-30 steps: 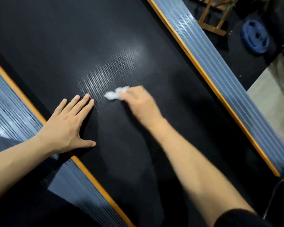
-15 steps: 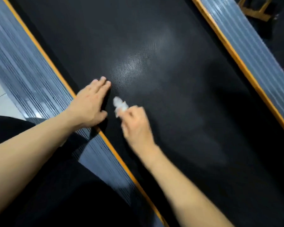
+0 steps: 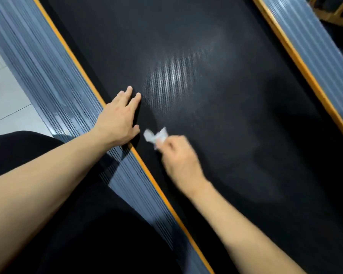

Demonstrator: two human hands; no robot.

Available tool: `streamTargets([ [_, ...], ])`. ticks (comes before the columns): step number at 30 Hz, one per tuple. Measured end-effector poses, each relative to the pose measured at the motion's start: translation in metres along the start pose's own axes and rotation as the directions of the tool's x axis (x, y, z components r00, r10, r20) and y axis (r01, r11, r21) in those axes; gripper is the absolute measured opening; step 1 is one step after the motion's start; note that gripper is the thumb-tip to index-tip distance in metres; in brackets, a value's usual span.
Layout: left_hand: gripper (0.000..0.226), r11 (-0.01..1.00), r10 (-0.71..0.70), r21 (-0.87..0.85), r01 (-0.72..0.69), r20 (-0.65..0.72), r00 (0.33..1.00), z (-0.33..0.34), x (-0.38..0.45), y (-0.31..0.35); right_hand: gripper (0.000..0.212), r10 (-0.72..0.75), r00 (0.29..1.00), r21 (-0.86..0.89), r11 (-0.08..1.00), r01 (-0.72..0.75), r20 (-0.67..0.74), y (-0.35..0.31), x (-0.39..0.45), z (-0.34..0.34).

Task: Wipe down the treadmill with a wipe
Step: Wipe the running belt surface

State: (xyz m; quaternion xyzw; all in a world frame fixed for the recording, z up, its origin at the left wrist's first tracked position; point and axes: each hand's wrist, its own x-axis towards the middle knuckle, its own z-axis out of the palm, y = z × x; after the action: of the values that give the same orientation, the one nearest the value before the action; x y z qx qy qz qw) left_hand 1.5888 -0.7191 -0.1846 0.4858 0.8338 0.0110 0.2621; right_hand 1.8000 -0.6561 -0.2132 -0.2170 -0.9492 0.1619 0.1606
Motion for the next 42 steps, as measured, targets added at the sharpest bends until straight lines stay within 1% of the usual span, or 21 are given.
streamTargets([
  [3, 0.098, 1.0, -0.006, 0.005, 0.006, 0.005, 1.0, 0.001, 0.0, 0.002, 0.022, -0.246, 0.964, 0.081, 0.968, 0.238, 0.1, -0.003, -0.004, -0.007],
  [5, 0.102, 1.0, -0.009, -0.007, 0.009, 0.013, 1.0, 0.001, 0.0, 0.001, 0.021, -0.25, 0.967, -0.007, 0.968, 0.251, 0.057, 0.029, 0.014, -0.017],
  [7, 0.11, 1.0, -0.009, -0.018, 0.009, 0.033, 0.999, -0.001, 0.001, 0.001, 0.024, -0.089, 0.991, -0.147, 0.986, 0.073, -0.103, 0.068, 0.036, -0.025],
  [9, 0.118, 1.0, -0.014, -0.024, 0.015, 0.054, 0.998, -0.001, 0.001, 0.001, 0.023, 0.2, 0.956, -0.165, 0.957, -0.238, -0.215, 0.091, 0.054, -0.026],
  [10, 0.12, 1.0, -0.018, -0.024, 0.02, 0.066, 0.998, -0.002, 0.001, 0.001, 0.023, 0.282, 0.928, -0.141, 0.937, -0.321, -0.242, 0.087, 0.058, -0.021],
  [11, 0.12, 0.999, -0.023, -0.025, 0.025, 0.078, 0.997, -0.002, 0.001, 0.002, 0.023, 0.282, 0.93, -0.116, 0.942, -0.315, -0.235, 0.073, 0.058, -0.011],
  [14, 0.1, 0.996, -0.022, -0.084, 0.029, 0.078, 0.997, -0.005, 0.005, -0.001, 0.02, -0.039, 0.999, 0.054, 0.998, 0.041, -0.033, -0.005, 0.04, 0.013],
  [16, 0.084, 0.984, -0.024, -0.176, 0.033, 0.055, 0.998, -0.009, 0.008, -0.006, 0.019, -0.217, 0.973, 0.133, 0.969, 0.206, 0.075, -0.033, 0.027, 0.017],
  [19, 0.081, 0.978, -0.028, -0.205, 0.034, 0.029, 0.999, -0.008, 0.007, -0.007, 0.017, -0.323, 0.944, 0.039, 0.946, 0.321, 0.063, 0.007, 0.05, 0.011],
  [21, 0.077, 0.983, -0.028, -0.18, 0.028, 0.003, 1.0, -0.004, 0.005, -0.006, 0.018, -0.22, 0.972, -0.108, 0.972, 0.21, -0.086, 0.058, 0.079, 0.0],
  [23, 0.076, 0.986, -0.035, -0.163, 0.031, -0.02, 0.999, -0.001, 0.003, -0.003, 0.019, 0.03, 0.971, -0.237, 0.967, -0.088, -0.237, 0.115, 0.102, -0.017],
  [25, 0.077, 0.989, -0.037, -0.144, 0.031, -0.036, 0.999, -0.001, 0.001, 0.001, 0.025, 0.255, 0.918, -0.22, 0.919, -0.327, -0.303, 0.143, 0.109, -0.024],
  [26, 0.076, 0.99, -0.039, -0.135, 0.032, -0.05, 0.998, -0.001, 0.0, 0.002, 0.028, 0.284, 0.909, -0.222, 0.907, -0.358, -0.306, 0.139, 0.109, -0.02],
  [28, 0.069, 0.991, -0.049, -0.13, 0.037, -0.085, 0.995, 0.0, 0.002, 0.006, 0.03, 0.159, 0.955, -0.2, 0.956, -0.212, -0.252, 0.094, 0.104, -0.004],
  [31, 0.064, 0.993, -0.06, -0.108, 0.05, -0.1, 0.993, 0.005, 0.009, 0.004, 0.027, -0.156, 0.984, 0.02, 0.987, 0.158, -0.091, 0.006, 0.066, 0.02],
  [33, 0.062, 0.994, -0.067, -0.093, 0.056, -0.114, 0.991, 0.008, 0.011, 0.001, 0.022, -0.266, 0.964, 0.067, 0.962, 0.266, -0.008, -0.011, 0.053, 0.024],
  [35, 0.061, 0.995, -0.072, -0.081, 0.062, -0.136, 0.988, 0.012, 0.011, 0.001, 0.021, -0.287, 0.958, 0.023, 0.958, 0.286, 0.025, 0.025, 0.065, 0.021],
  [37, 0.061, 0.997, -0.065, -0.045, 0.059, -0.16, 0.985, 0.013, 0.009, 0.005, 0.026, -0.247, 0.969, -0.105, 0.963, 0.247, 0.007, 0.079, 0.091, 0.006],
  [38, 0.062, 0.998, -0.059, -0.023, 0.056, -0.165, 0.985, 0.013, 0.008, 0.007, 0.029, -0.186, 0.981, -0.19, 0.967, 0.171, -0.061, 0.112, 0.102, -0.003],
  [40, 0.07, 1.0, -0.002, 0.027, 0.007, -0.166, 0.986, 0.012, 0.008, 0.011, 0.028, 0.054, 0.968, -0.269, 0.955, -0.121, -0.244, 0.172, 0.116, -0.024],
  [42, 0.075, 0.989, 0.133, 0.094, -0.118, -0.177, 0.975, 0.014, 0.009, 0.018, 0.028, 0.278, 0.897, -0.233, 0.9, -0.368, -0.342, 0.192, 0.123, -0.031],
])
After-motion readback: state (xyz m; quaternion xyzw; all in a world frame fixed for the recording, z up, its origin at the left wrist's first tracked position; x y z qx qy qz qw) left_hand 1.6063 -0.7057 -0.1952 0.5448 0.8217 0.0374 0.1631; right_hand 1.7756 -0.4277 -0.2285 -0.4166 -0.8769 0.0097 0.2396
